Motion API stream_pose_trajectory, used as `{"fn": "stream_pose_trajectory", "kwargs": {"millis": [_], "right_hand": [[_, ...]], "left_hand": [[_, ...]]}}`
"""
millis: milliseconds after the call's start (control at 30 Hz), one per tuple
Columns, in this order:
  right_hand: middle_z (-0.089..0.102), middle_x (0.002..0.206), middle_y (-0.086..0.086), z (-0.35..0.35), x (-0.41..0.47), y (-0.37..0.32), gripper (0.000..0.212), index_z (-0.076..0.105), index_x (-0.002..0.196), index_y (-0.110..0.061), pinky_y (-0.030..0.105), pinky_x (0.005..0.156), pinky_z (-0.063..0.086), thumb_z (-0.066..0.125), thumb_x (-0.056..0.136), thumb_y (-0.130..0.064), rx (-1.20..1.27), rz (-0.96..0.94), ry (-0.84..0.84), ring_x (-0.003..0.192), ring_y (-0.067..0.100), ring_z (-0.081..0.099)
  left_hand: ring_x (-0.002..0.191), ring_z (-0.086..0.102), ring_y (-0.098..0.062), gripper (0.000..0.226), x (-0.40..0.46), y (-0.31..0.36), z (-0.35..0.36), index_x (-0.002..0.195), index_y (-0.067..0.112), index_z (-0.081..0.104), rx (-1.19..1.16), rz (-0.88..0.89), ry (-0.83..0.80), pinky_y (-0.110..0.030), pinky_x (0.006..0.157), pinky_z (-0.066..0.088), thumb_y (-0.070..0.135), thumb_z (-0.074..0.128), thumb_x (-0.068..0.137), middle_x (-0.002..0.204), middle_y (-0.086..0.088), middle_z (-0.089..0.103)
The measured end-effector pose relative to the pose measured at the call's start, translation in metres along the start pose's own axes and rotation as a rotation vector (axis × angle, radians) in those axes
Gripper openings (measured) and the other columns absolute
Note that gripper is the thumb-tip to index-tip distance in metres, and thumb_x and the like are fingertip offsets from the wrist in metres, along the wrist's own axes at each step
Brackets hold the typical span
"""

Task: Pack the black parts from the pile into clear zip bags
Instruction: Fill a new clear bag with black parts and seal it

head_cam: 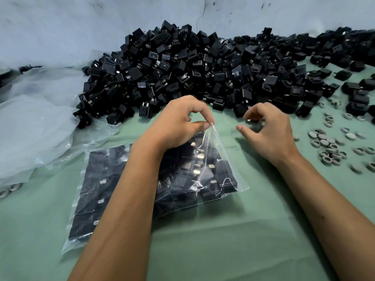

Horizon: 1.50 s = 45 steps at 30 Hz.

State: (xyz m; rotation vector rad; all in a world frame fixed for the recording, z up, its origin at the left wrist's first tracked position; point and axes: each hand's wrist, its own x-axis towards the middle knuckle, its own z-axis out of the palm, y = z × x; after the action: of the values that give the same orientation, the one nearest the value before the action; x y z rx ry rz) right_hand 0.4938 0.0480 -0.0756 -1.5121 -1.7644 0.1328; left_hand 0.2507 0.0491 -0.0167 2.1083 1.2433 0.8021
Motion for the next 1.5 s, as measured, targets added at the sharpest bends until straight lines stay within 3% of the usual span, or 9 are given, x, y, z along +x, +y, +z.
{"fn": "stream_pose_trajectory", "kwargs": {"millis": [67, 233, 367, 433, 600, 867, 1033, 1200, 1500], "right_hand": [[0.061, 0.101, 0.005, 0.0, -0.001, -0.002, 0.03, 0.069, 0.098, -0.014, 0.038, 0.088, 0.051, 0.089, 0.076, -0.018, 0.019, -0.021, 0.009, 0.096, 0.021, 0.057], [0.049, 0.138, 0.01, 0.007, 0.001, -0.001, 0.06, 0.061, 0.138, -0.02, 0.033, 0.11, 0.031, 0.082, 0.085, -0.038, -0.174, 0.12, -0.107, 0.132, 0.029, 0.036], [0.057, 0.116, 0.006, 0.006, 0.002, 0.001, 0.034, 0.069, 0.108, -0.018, 0.03, 0.094, 0.039, 0.087, 0.081, -0.027, -0.103, 0.115, -0.013, 0.114, 0.027, 0.05], [0.059, 0.105, 0.003, 0.005, 0.003, -0.001, 0.04, 0.061, 0.102, -0.019, 0.03, 0.084, 0.038, 0.09, 0.076, -0.029, -0.099, 0.135, 0.066, 0.101, 0.024, 0.054], [0.051, 0.128, 0.004, 0.009, 0.002, -0.002, 0.062, 0.062, 0.133, -0.019, 0.032, 0.101, 0.04, 0.087, 0.08, -0.038, -0.111, 0.205, -0.06, 0.122, 0.023, 0.049], [0.067, 0.094, -0.004, 0.01, 0.0, -0.01, 0.014, 0.07, 0.105, -0.023, 0.028, 0.078, 0.055, 0.073, 0.092, -0.02, 0.103, 0.081, -0.001, 0.08, 0.011, 0.063], [0.07, 0.072, -0.001, 0.015, -0.007, -0.025, 0.017, 0.075, 0.101, -0.023, 0.022, 0.054, 0.048, 0.059, 0.104, -0.019, 0.537, 0.211, -0.192, 0.054, 0.012, 0.062], [0.065, 0.073, 0.021, 0.011, -0.012, -0.037, 0.02, 0.075, 0.093, -0.006, 0.019, 0.046, 0.041, 0.061, 0.104, -0.016, 0.808, 0.228, -0.394, 0.051, 0.012, 0.056], [0.067, 0.066, -0.004, 0.012, -0.02, -0.05, 0.018, 0.077, 0.073, -0.023, 0.037, 0.059, 0.048, 0.078, 0.092, -0.023, 0.457, -0.031, -0.183, 0.063, 0.026, 0.058]], "left_hand": [[0.112, 0.059, -0.013, 0.013, 0.0, 0.0, 0.0, 0.09, 0.027, 0.077, -0.001, 0.001, 0.001, -0.039, 0.099, 0.051, 0.013, 0.077, 0.09, 0.113, 0.001, 0.064], [0.111, 0.059, -0.011, 0.012, 0.0, 0.0, -0.001, 0.091, 0.025, 0.077, -0.003, -0.001, 0.001, -0.037, 0.099, 0.052, 0.013, 0.077, 0.09, 0.112, 0.004, 0.064], [0.112, 0.06, -0.012, 0.014, 0.001, -0.001, -0.001, 0.09, 0.028, 0.076, -0.007, -0.004, -0.001, -0.039, 0.099, 0.052, 0.014, 0.078, 0.089, 0.112, 0.005, 0.065], [0.113, 0.059, -0.013, 0.015, 0.001, -0.001, -0.001, 0.089, 0.029, 0.076, -0.014, -0.004, 0.001, -0.04, 0.099, 0.052, 0.014, 0.078, 0.089, 0.113, 0.004, 0.065], [0.113, 0.06, -0.013, 0.016, 0.0, -0.001, -0.001, 0.089, 0.029, 0.076, -0.018, -0.004, 0.001, -0.043, 0.099, 0.052, 0.014, 0.078, 0.089, 0.112, 0.004, 0.065], [0.114, 0.059, -0.013, 0.016, 0.0, -0.002, -0.002, 0.088, 0.03, 0.076, -0.022, -0.005, -0.001, -0.044, 0.1, 0.051, 0.014, 0.078, 0.089, 0.113, 0.004, 0.064], [0.112, 0.06, -0.014, 0.017, 0.001, -0.002, -0.002, 0.089, 0.029, 0.076, -0.013, 0.006, 0.001, -0.045, 0.099, 0.052, 0.012, 0.078, 0.089, 0.112, 0.003, 0.064], [0.113, 0.059, -0.012, 0.014, 0.001, -0.002, -0.003, 0.091, 0.026, 0.077, -0.02, 0.02, 0.014, -0.044, 0.099, 0.052, 0.012, 0.078, 0.089, 0.112, 0.003, 0.064], [0.113, 0.06, -0.012, 0.014, 0.002, -0.003, -0.005, 0.091, 0.025, 0.078, -0.015, 0.036, 0.028, -0.042, 0.097, 0.054, 0.011, 0.078, 0.088, 0.111, 0.004, 0.063]]}}
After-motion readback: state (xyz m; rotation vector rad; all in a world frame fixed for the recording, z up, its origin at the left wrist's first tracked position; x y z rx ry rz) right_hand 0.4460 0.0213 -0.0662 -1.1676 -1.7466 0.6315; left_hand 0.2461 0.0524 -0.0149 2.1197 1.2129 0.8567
